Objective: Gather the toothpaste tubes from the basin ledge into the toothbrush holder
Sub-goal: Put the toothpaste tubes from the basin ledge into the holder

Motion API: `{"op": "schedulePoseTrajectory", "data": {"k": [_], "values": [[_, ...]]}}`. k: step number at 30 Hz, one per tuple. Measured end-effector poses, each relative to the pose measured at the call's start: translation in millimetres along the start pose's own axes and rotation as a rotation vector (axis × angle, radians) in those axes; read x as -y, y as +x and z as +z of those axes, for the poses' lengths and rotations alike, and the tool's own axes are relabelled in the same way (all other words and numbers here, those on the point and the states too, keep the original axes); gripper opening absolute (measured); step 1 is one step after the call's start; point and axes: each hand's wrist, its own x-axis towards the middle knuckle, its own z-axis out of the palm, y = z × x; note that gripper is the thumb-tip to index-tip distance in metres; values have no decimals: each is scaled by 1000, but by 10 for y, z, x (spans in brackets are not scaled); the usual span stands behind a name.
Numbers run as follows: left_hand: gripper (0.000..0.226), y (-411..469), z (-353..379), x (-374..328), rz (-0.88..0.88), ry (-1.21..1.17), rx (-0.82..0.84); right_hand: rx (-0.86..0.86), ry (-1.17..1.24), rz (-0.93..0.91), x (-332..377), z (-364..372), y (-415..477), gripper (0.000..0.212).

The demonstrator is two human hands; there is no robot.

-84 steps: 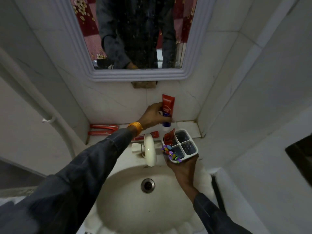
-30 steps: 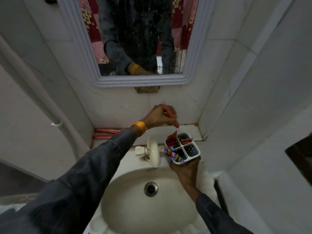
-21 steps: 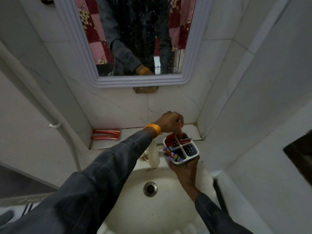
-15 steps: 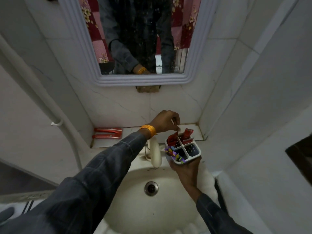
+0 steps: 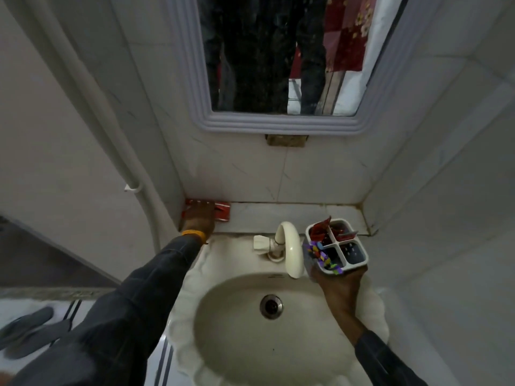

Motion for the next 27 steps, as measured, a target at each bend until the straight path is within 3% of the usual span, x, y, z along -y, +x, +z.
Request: {"op": "schedulePoseTrajectory", "data": {"k": [4,8,15,20,27], "values": [[33,80,-6,-126,181,79,147,-9,-1,10,22,12,-25,110],[54,114,-206,-295,158,103,243,-2,-27,-32,45,18,-23,111],[33,182,-994,-1119,228,-147,160,-16,-1,-72,185,48,-60,103],[26,-132,-1464,-1906,541,-461,150,-27,14,-68,177,42,-30,99],[27,-583,-1238,-2660,808,-344,211,-31,41,-55,244,52,-65,97]]}}
